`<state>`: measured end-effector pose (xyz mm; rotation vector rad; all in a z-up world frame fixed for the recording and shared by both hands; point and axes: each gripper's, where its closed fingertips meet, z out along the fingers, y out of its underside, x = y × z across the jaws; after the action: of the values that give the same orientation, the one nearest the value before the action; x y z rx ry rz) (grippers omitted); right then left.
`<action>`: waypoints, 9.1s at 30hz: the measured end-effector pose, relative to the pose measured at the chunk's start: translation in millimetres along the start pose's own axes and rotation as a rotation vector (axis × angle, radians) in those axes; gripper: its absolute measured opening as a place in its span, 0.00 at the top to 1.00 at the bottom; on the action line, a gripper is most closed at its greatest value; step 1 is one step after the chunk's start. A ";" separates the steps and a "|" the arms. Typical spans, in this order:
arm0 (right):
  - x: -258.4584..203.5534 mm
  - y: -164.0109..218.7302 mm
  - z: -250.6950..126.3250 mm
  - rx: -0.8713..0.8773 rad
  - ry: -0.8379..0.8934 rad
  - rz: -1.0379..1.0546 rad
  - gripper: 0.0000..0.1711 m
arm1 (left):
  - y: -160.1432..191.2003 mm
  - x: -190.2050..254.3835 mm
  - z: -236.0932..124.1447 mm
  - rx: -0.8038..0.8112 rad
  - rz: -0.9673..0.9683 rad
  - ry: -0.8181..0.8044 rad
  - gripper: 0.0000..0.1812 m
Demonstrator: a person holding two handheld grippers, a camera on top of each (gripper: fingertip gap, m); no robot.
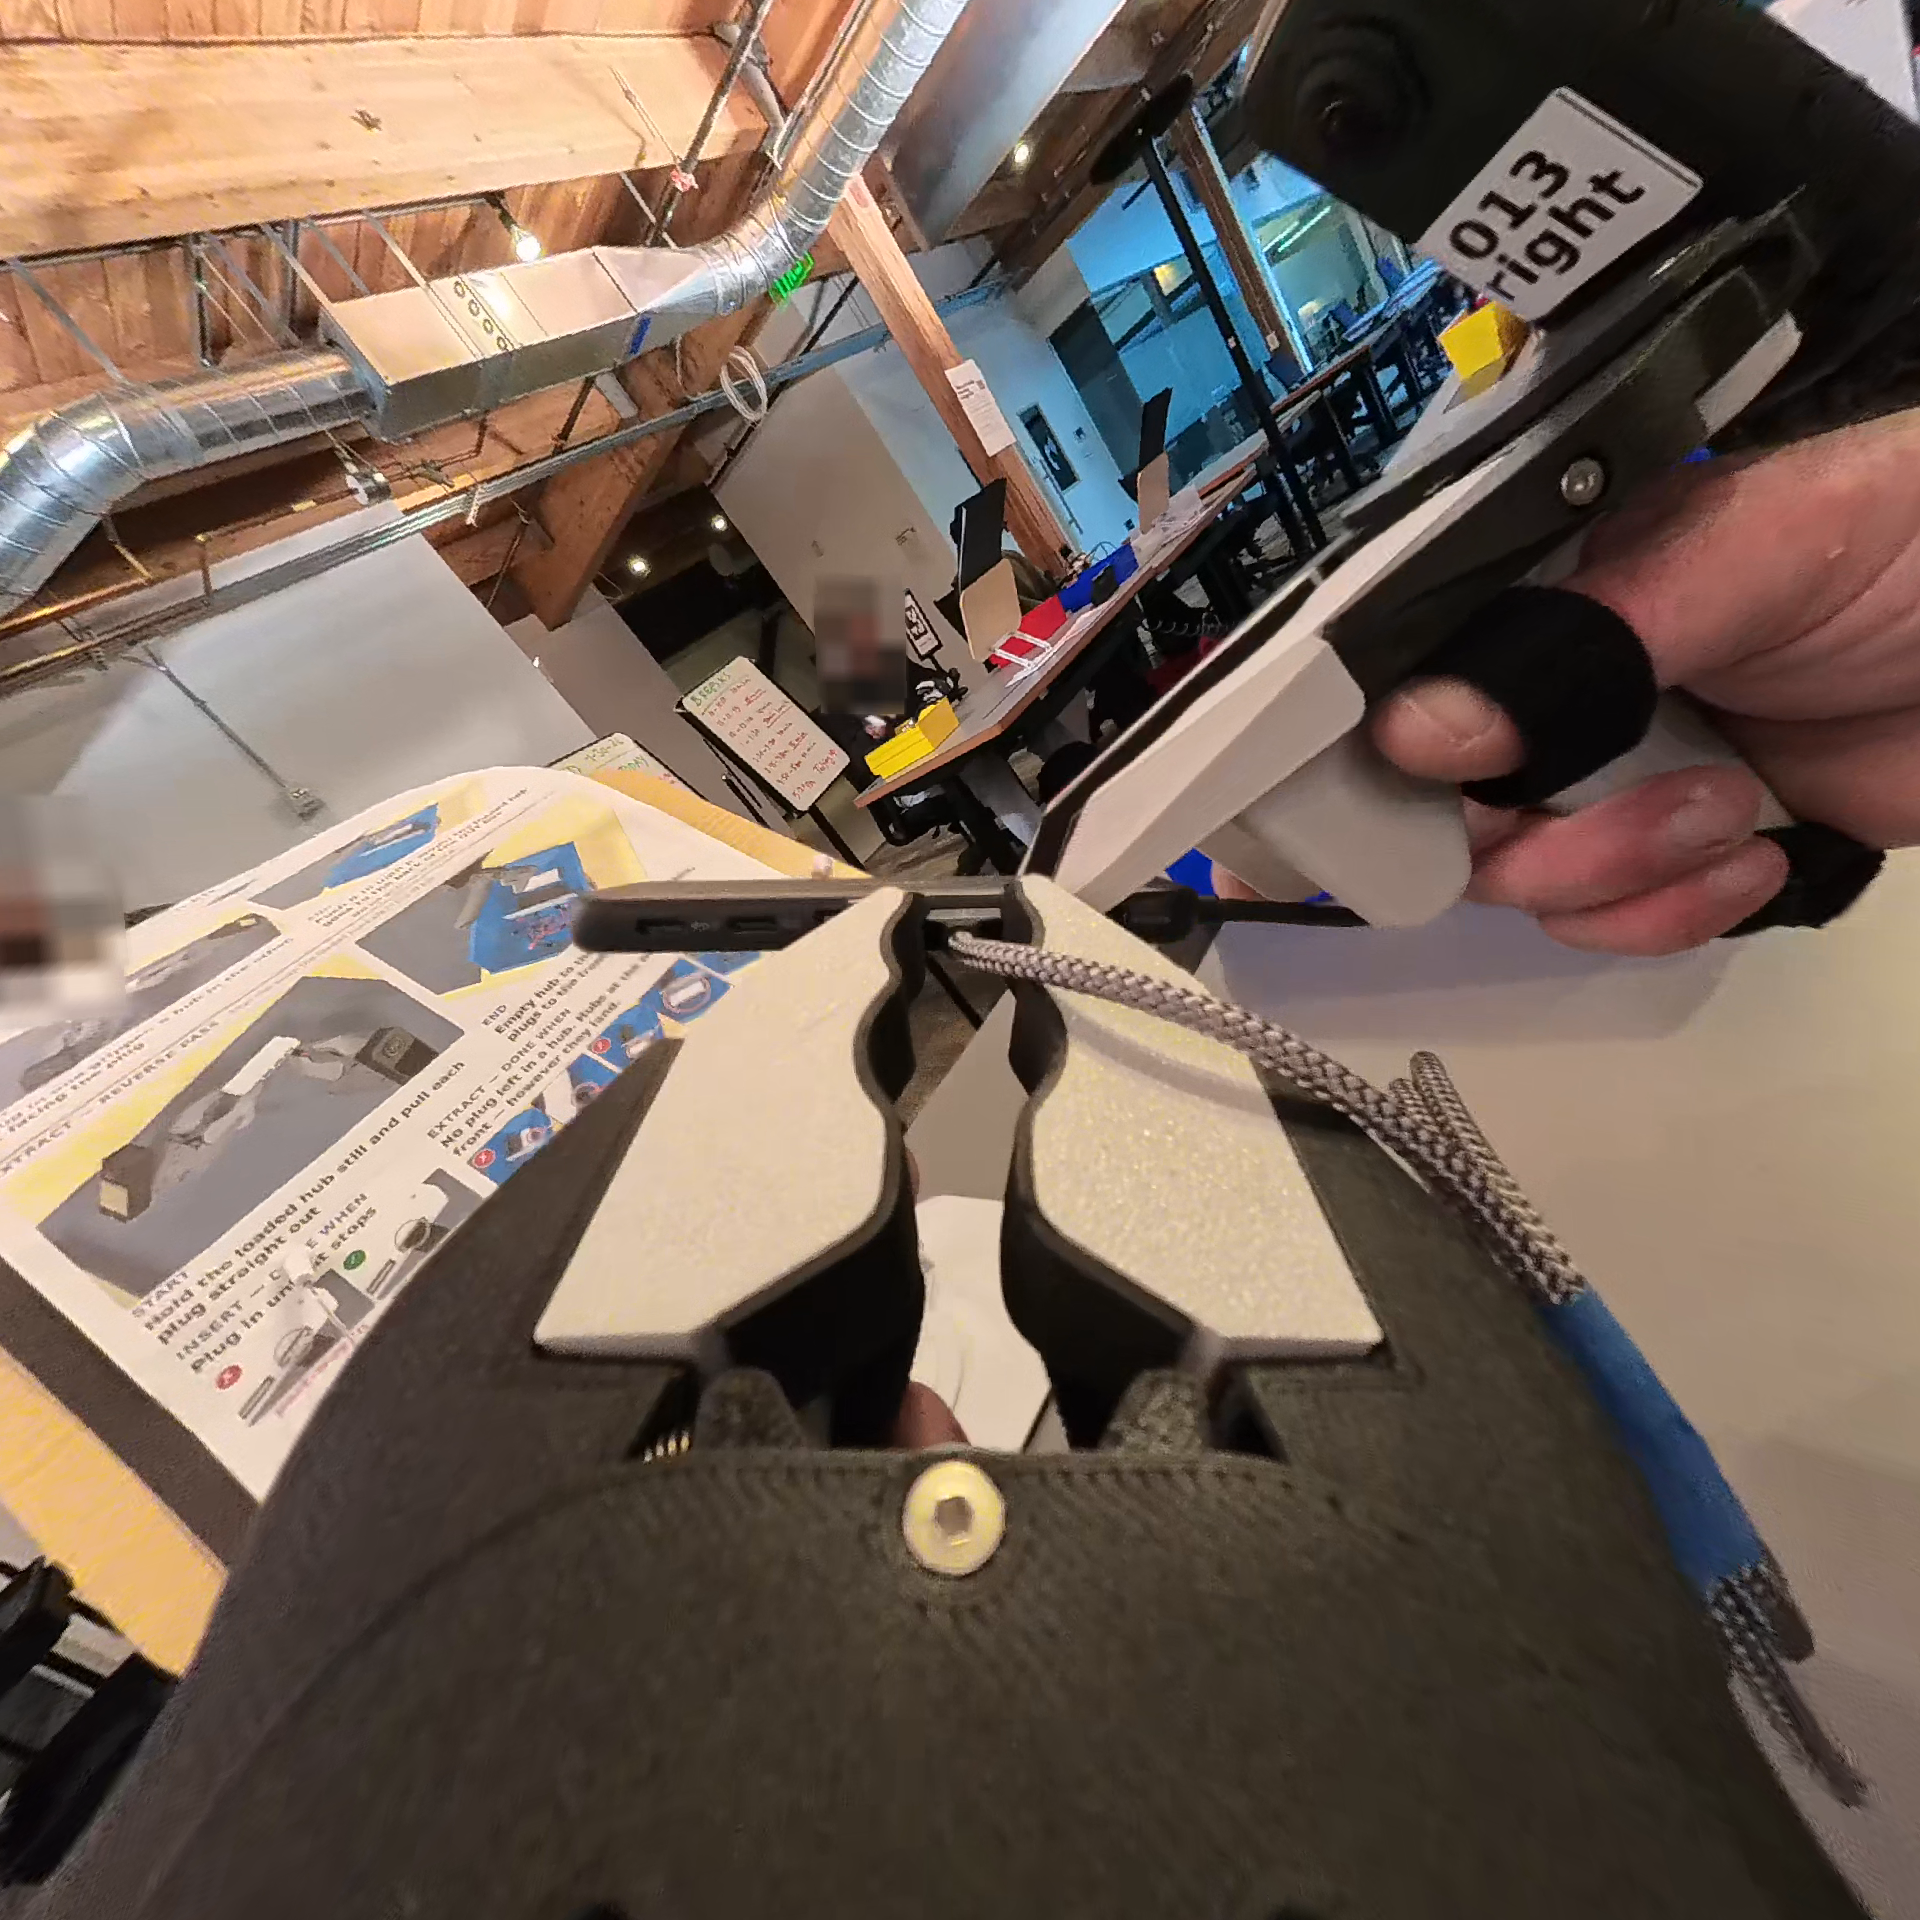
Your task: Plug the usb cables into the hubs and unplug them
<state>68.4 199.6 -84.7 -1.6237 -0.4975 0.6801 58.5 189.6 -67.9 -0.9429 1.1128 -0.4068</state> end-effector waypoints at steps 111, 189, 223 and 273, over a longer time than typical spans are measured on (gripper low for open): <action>352.7 99.9 -225.1 -1.598 0.035 -0.370 0.84 | 44.6 -14.5 4.6 -0.199 -0.256 0.027 0.80; 93.1 -12.0 -78.6 -0.613 0.285 -0.975 0.75 | 240.7 -156.6 -294.1 -1.347 0.662 0.673 0.75; 120.3 28.1 -73.0 -0.729 0.222 -0.953 0.75 | 307.5 -111.3 -313.9 -1.491 0.174 1.126 0.68; 103.5 5.6 -75.2 -0.621 0.212 -0.947 0.76 | 209.9 -153.8 -251.7 -0.913 0.151 0.388 0.70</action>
<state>195.0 212.3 -99.8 -1.7292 -1.2829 -0.3936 -265.2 306.5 -180.4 -1.5960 1.7692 0.0824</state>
